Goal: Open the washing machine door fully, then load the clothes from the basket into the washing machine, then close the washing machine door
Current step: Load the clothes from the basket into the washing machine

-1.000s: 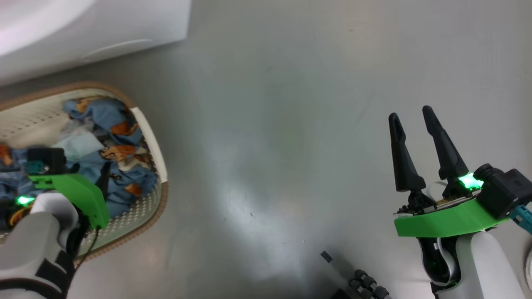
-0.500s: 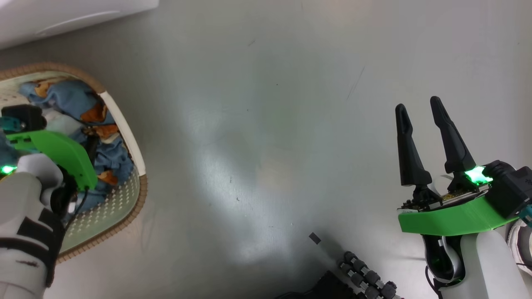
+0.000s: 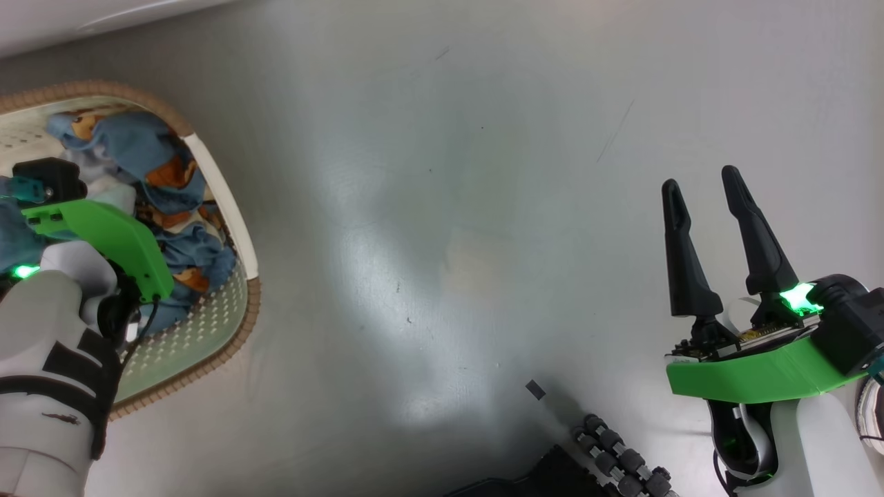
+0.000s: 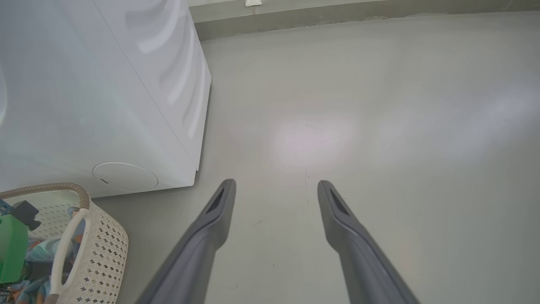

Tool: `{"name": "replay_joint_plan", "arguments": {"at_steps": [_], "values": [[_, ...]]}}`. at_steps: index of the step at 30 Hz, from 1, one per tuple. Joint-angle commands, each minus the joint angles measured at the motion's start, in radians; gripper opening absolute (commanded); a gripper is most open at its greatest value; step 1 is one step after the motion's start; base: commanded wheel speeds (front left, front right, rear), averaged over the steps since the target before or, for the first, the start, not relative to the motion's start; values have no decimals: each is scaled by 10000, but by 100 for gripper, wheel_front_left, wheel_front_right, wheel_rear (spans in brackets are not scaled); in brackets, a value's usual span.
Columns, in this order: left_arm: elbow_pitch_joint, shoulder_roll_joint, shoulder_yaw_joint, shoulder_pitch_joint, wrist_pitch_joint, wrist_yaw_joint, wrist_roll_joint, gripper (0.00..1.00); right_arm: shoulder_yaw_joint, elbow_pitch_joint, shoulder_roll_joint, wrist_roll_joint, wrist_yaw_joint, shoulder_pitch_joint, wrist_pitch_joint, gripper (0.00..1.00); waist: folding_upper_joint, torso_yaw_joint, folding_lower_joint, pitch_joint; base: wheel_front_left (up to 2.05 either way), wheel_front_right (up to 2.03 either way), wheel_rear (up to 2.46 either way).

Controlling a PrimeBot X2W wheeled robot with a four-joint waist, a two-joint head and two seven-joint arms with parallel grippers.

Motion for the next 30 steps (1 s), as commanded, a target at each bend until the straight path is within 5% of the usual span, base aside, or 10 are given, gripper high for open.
{"name": "replay_joint_plan", "arguments": {"at_steps": [1, 17, 30], "values": [[1, 288, 131, 43, -107, -12, -126, 0, 124, -232, -47, -123, 16, 447, -47, 100, 0, 15, 0, -5, 0, 0, 0], [-51, 521, 166, 643, -1138, -277, -616, 0, 580, 203, -47, 72, 16, -676, -47, 100, 0, 89, 0, -757, 0, 0, 0], [-1215, 391, -508, 2390, -2338, -286, -1335, 0, 548, 1118, -47, -254, 16, -951, -47, 100, 0, 1127, 0, -2895, 0, 0, 0]]}}
